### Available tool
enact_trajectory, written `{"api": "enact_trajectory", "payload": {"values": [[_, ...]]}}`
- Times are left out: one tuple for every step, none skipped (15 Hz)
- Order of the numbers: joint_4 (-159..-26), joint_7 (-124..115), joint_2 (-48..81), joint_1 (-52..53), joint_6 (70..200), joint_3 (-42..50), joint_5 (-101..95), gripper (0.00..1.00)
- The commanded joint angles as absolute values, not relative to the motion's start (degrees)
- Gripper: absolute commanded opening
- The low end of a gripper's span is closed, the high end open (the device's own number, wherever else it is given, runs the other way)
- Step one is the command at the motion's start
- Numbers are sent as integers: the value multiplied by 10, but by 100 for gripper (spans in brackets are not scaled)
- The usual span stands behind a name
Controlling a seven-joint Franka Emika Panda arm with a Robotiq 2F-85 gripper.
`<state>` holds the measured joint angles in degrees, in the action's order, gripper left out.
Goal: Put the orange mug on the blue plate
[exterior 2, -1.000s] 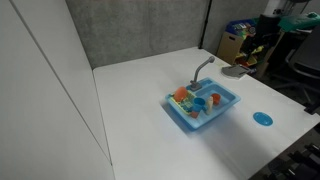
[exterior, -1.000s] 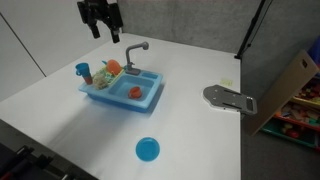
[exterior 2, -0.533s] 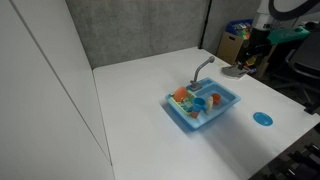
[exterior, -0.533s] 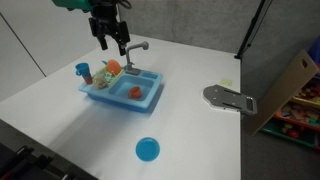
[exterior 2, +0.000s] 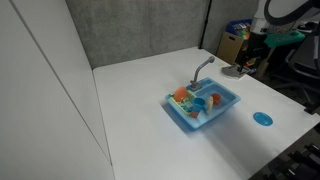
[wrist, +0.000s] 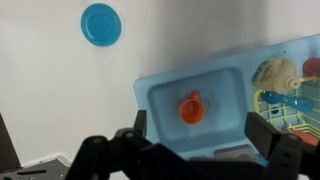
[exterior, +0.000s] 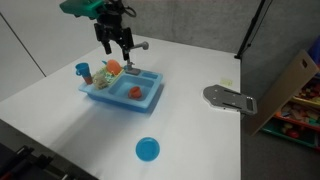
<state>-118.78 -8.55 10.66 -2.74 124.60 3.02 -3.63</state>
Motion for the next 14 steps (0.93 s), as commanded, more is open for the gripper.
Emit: {"api": "enact_trajectory", "payload": {"values": [[-1183, -104, 115, -23, 1250, 36, -47, 100], [-1178, -90, 124, -25, 1251, 33, -38, 100], [-1178, -96, 131, -24, 1264, 35, -41, 100], [-1177, -91, 138, -25, 1270, 34, -37, 100], [-1175, -89, 146, -25, 1279, 33, -35, 100], [-1175, -88, 154, -25, 1291, 33, -35, 100], [-1174, -87, 164, -24, 1303, 33, -36, 100], [-1172, -86, 175, -23, 1315, 33, -36, 100], [-1170, -84, 185, -23, 1322, 33, -35, 100], [-1166, -84, 196, -23, 1329, 33, -32, 100], [-1159, -83, 209, -24, 1330, 33, -29, 100], [-1153, -83, 220, -24, 1332, 33, -27, 100], [-1146, -82, 232, -25, 1332, 33, -24, 100], [-1135, -86, 247, -24, 1331, 35, -27, 100]]}}
